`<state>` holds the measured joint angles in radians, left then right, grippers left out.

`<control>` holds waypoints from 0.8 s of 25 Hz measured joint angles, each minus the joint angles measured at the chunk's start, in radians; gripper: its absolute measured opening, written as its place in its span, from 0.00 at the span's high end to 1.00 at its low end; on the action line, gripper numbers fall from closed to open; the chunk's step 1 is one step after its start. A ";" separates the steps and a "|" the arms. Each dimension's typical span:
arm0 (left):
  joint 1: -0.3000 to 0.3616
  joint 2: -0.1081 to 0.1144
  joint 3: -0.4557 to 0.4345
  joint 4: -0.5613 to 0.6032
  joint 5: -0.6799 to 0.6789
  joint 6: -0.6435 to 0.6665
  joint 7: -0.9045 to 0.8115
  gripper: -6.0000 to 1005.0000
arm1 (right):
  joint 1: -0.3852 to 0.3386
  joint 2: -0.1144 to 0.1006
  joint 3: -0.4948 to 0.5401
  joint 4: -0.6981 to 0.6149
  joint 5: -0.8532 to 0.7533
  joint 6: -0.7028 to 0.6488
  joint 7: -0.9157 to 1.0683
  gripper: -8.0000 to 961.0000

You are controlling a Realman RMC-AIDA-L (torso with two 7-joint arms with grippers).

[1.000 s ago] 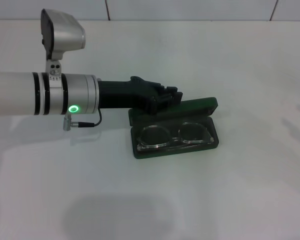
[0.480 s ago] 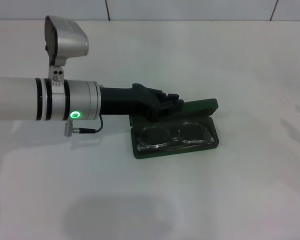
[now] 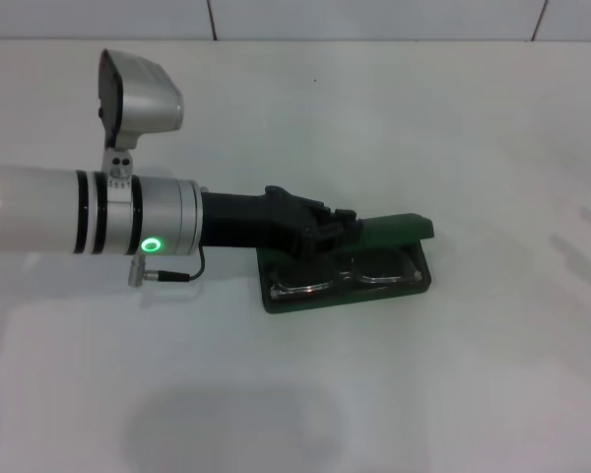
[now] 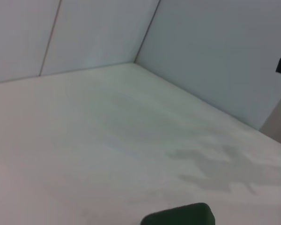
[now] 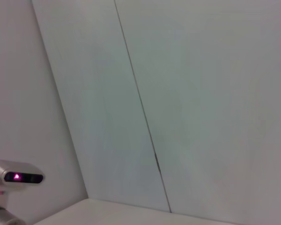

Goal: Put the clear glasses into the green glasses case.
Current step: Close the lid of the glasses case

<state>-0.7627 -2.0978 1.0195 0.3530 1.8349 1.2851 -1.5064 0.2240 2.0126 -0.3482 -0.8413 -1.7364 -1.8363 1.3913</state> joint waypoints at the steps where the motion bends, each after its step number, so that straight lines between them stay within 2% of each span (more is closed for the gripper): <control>1: 0.000 0.000 0.000 -0.003 0.000 0.000 0.000 0.83 | 0.000 0.000 0.000 0.000 0.000 -0.001 0.000 0.39; 14: 0.016 -0.004 0.029 -0.033 0.002 0.006 0.028 0.84 | 0.000 0.000 0.000 0.011 0.000 0.000 0.000 0.39; 20: 0.020 -0.002 0.030 -0.026 -0.038 0.080 0.055 0.83 | 0.000 0.000 0.000 0.012 0.000 -0.001 0.000 0.39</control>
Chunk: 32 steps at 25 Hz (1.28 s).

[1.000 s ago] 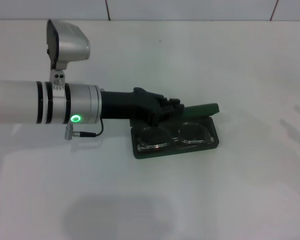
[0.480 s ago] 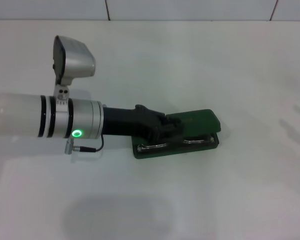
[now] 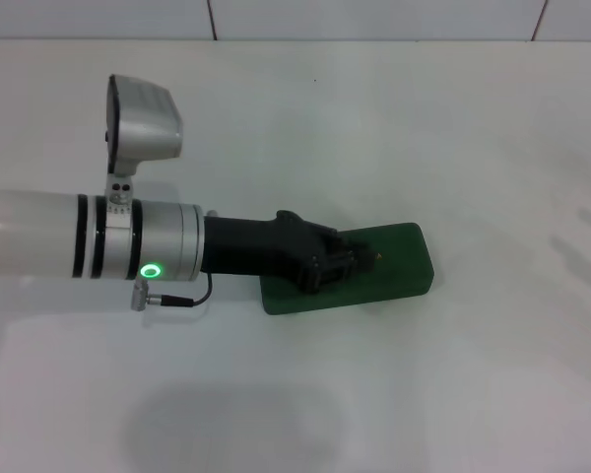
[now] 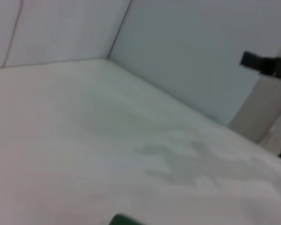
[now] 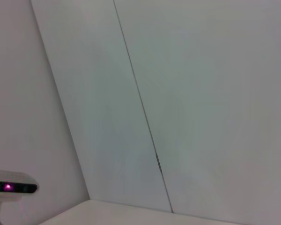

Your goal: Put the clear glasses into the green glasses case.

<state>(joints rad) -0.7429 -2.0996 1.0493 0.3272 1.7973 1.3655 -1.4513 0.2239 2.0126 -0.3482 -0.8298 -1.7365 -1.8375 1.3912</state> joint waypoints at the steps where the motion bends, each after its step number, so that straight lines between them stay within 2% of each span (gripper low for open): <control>1: 0.000 0.001 0.000 0.006 -0.005 0.020 0.003 0.83 | 0.000 0.000 0.000 0.000 -0.001 -0.001 0.000 0.39; 8: 0.020 0.007 0.000 0.123 -0.012 0.236 0.021 0.83 | -0.001 0.000 -0.019 0.000 -0.047 -0.024 -0.027 0.39; 11: 0.059 0.009 -0.007 0.192 -0.018 0.326 0.022 0.83 | 0.002 0.001 -0.090 0.002 -0.052 -0.038 -0.072 0.39; 16: 0.173 0.016 -0.013 0.272 -0.109 0.451 0.110 0.62 | 0.025 0.005 -0.273 0.004 -0.045 -0.038 -0.093 0.39; 18: 0.206 0.033 -0.014 0.278 -0.151 0.477 0.114 0.56 | 0.039 0.009 -0.340 0.004 -0.041 -0.036 -0.095 0.39; 22: 0.235 0.075 -0.011 0.271 -0.147 0.501 0.085 0.44 | 0.061 0.015 -0.503 0.007 0.005 -0.021 -0.099 0.36; 27: 0.267 0.097 -0.010 0.287 -0.141 0.518 0.083 0.21 | 0.054 0.016 -0.700 0.008 0.152 0.034 -0.106 0.28; 32: 0.282 0.107 -0.014 0.290 -0.139 0.520 0.086 0.15 | 0.058 0.015 -0.797 0.008 0.242 0.063 -0.121 0.16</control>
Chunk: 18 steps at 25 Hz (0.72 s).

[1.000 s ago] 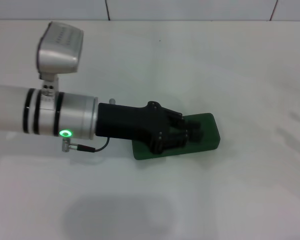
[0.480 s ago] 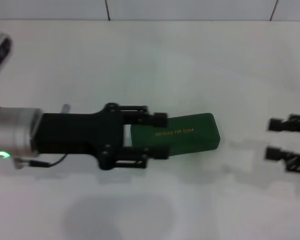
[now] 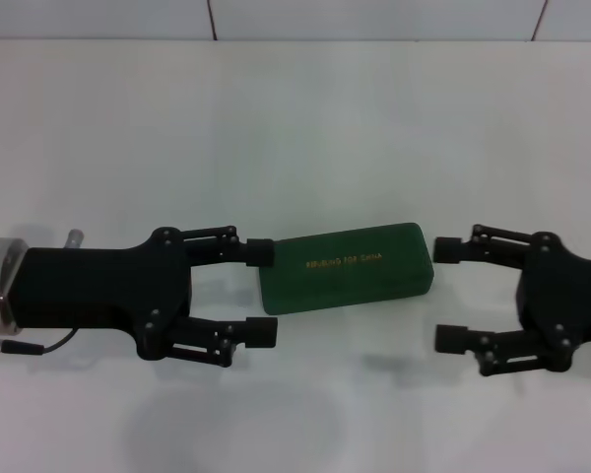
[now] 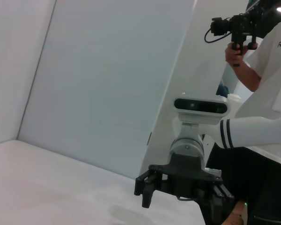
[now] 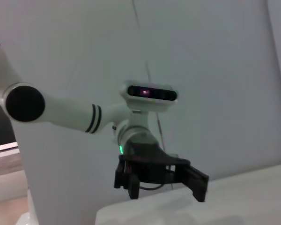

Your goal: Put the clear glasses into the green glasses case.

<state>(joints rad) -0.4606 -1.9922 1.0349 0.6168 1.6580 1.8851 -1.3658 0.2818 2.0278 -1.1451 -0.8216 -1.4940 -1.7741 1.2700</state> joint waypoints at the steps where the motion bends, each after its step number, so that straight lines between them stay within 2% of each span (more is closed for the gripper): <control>1: 0.001 0.000 0.000 0.000 0.000 0.000 0.000 0.13 | 0.002 0.000 -0.019 0.001 0.011 0.008 -0.003 0.14; 7: 0.010 0.003 0.005 0.001 0.000 0.007 -0.001 0.11 | 0.014 0.000 -0.124 -0.004 0.065 0.053 -0.017 0.07; 13: 0.019 0.015 0.001 0.002 0.000 0.025 -0.007 0.11 | 0.015 -0.001 -0.136 -0.002 0.083 0.048 -0.021 0.07; 18: 0.024 0.016 0.000 0.002 -0.001 0.027 -0.003 0.11 | 0.015 -0.001 -0.137 -0.002 0.086 0.042 -0.021 0.07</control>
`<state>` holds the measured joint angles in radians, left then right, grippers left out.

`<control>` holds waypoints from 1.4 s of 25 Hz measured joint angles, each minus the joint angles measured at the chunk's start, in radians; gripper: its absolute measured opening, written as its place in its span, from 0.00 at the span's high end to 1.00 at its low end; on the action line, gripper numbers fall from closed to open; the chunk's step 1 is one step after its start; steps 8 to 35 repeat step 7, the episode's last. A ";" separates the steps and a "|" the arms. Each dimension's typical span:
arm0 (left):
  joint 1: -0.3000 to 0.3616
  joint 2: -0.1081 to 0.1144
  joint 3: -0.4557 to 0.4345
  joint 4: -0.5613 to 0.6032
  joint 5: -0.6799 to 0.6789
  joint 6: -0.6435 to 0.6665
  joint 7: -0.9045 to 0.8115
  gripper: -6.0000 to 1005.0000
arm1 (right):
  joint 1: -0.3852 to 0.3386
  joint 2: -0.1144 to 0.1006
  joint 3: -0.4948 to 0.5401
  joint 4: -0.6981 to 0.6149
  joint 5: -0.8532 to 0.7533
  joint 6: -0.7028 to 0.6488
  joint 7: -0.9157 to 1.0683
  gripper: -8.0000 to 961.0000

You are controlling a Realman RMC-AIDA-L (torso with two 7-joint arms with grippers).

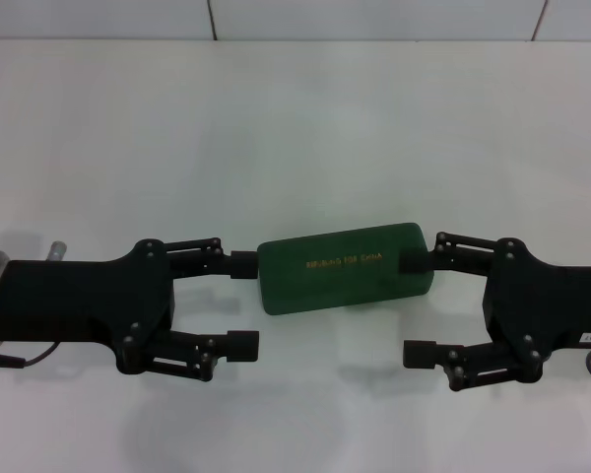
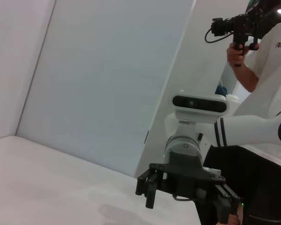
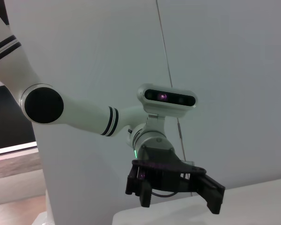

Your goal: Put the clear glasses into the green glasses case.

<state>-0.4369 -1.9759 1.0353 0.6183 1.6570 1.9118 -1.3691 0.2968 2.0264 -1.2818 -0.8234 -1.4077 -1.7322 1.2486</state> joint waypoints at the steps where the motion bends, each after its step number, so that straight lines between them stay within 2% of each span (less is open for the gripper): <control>1: 0.000 0.000 0.000 0.000 0.000 0.000 0.000 0.11 | 0.000 0.000 -0.001 0.002 0.000 0.000 0.000 0.07; 35: 0.001 0.000 0.000 0.000 -0.004 0.000 0.002 0.11 | 0.001 0.000 -0.001 0.003 0.001 -0.001 0.000 0.07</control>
